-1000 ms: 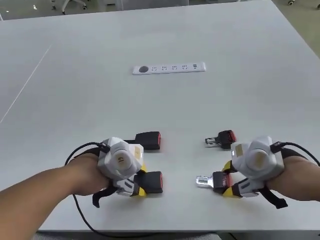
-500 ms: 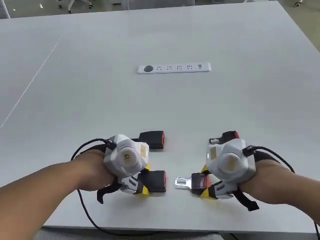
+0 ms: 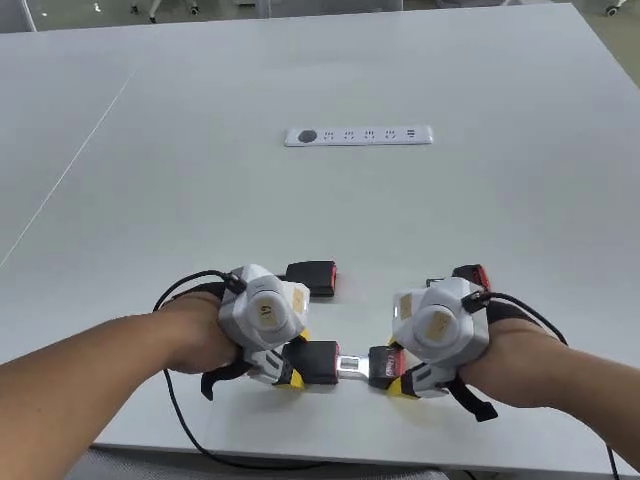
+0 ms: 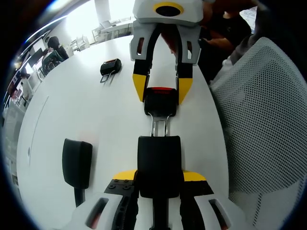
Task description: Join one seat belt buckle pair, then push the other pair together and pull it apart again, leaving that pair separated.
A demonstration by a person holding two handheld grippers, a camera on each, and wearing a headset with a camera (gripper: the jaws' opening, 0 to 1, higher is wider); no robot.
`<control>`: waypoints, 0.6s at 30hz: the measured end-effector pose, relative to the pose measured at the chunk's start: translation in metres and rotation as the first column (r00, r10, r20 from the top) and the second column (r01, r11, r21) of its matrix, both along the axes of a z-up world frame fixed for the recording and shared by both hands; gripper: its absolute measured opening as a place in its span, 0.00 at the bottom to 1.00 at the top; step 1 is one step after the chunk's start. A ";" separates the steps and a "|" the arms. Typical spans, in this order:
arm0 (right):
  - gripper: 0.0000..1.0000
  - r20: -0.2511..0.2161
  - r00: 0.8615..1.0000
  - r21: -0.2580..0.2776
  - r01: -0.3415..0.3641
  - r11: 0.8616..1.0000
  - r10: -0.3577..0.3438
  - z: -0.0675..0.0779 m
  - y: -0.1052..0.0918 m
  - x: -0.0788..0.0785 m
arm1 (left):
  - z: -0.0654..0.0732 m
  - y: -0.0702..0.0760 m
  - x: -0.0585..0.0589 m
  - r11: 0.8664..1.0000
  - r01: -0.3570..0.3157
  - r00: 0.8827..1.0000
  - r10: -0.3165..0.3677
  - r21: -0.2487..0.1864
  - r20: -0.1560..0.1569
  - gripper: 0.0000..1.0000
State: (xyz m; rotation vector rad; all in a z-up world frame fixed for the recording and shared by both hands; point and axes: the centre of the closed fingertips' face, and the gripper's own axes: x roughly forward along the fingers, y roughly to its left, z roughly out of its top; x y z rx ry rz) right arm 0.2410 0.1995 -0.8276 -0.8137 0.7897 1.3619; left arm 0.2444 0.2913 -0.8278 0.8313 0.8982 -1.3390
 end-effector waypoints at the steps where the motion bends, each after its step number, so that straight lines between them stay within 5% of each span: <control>1: 0.33 0.002 1.000 -0.002 -0.001 1.000 0.001 0.000 0.000 0.000 | 0.000 0.000 0.000 1.000 0.001 1.000 -0.001 0.001 0.000 0.33; 18: 0.33 0.024 1.000 0.010 0.011 1.000 -0.011 0.002 -0.001 0.000 | 0.000 -0.002 -0.001 1.000 0.006 1.000 -0.006 0.011 0.003 0.33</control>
